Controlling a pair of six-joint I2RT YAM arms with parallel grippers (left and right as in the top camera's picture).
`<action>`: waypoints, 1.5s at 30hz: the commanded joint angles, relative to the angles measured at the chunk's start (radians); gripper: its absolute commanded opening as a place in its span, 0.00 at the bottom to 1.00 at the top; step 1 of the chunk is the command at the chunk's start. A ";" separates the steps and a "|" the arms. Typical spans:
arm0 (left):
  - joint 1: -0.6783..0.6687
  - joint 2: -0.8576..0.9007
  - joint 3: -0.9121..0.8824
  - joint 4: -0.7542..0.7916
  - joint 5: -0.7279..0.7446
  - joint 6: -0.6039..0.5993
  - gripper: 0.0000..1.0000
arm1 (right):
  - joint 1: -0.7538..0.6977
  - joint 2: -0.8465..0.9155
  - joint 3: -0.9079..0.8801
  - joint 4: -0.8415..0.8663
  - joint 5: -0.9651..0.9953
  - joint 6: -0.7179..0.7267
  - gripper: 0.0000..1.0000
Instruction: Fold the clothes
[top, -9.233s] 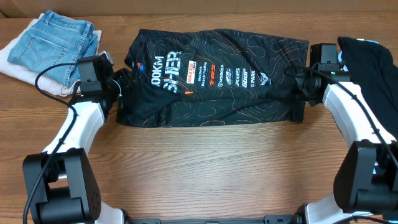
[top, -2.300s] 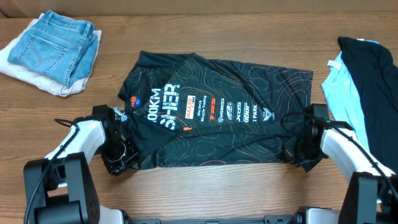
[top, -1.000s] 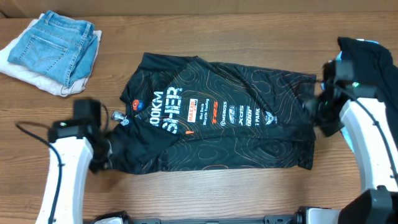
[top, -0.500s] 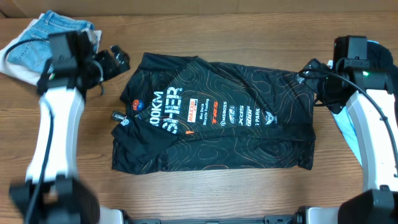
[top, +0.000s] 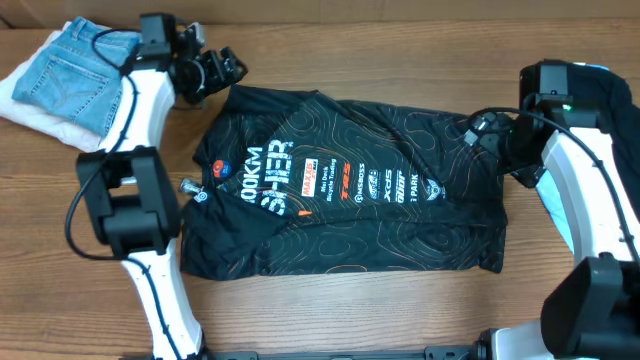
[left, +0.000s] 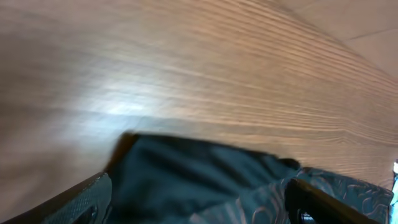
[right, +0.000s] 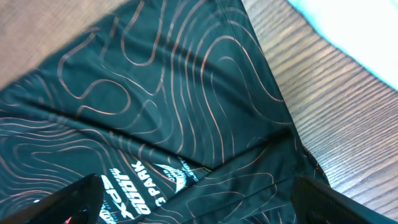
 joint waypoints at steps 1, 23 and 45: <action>-0.019 0.076 0.063 -0.001 0.027 0.025 0.91 | -0.004 0.009 -0.013 0.007 -0.006 -0.012 1.00; -0.006 0.127 0.068 0.010 -0.127 0.089 0.90 | -0.004 0.010 -0.013 0.026 -0.008 -0.012 1.00; -0.014 0.171 0.185 -0.018 -0.114 0.113 0.86 | -0.004 0.093 -0.013 0.061 -0.011 -0.011 1.00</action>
